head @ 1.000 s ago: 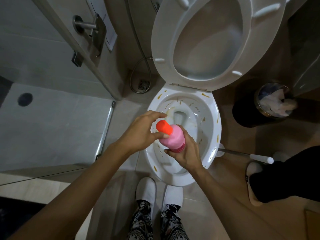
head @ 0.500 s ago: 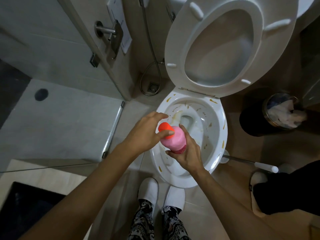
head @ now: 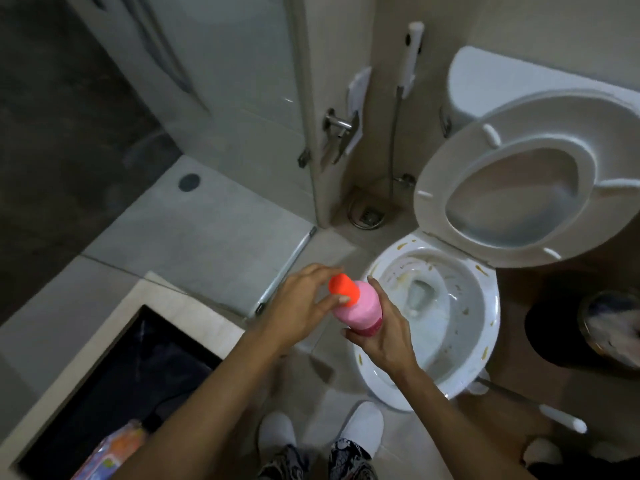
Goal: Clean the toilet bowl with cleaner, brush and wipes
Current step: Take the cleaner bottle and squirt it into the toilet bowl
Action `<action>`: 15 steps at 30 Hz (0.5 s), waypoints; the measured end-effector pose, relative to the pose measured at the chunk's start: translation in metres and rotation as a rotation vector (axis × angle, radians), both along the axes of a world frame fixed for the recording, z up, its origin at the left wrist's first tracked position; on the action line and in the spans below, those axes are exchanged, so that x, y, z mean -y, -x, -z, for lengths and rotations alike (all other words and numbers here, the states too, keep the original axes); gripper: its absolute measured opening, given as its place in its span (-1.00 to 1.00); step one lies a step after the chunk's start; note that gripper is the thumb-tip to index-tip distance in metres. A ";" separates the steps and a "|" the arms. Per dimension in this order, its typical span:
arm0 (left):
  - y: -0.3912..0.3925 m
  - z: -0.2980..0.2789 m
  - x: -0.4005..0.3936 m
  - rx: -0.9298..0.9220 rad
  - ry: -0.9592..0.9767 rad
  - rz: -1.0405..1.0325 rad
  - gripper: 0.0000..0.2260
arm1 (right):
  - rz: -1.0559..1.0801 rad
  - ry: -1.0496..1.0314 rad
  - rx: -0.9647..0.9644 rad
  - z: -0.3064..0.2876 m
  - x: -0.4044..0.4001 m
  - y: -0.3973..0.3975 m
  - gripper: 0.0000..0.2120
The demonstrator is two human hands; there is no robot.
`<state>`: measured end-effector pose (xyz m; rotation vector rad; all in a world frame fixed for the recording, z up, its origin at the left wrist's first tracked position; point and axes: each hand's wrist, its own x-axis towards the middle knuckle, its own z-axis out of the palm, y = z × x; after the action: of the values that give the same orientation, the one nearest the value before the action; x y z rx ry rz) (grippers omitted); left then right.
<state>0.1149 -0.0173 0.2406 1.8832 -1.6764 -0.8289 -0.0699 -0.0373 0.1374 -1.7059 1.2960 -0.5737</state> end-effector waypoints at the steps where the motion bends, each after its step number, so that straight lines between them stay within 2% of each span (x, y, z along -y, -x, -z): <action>1: -0.008 -0.005 -0.008 0.002 0.020 -0.002 -0.58 | -0.019 0.002 0.009 -0.007 -0.004 -0.009 -0.05; 9: -0.080 -0.037 -0.094 0.009 0.161 -0.041 -0.67 | -0.163 -0.007 0.067 -0.044 -0.056 -0.091 -0.06; 15: -0.153 -0.045 -0.167 0.061 0.158 -0.141 -0.65 | -0.284 -0.027 0.058 -0.046 -0.106 -0.170 -0.04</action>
<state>0.2681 0.1492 0.2853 1.9082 -1.5745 -0.5718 0.0998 0.0688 0.1832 -1.7974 0.9930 -0.4335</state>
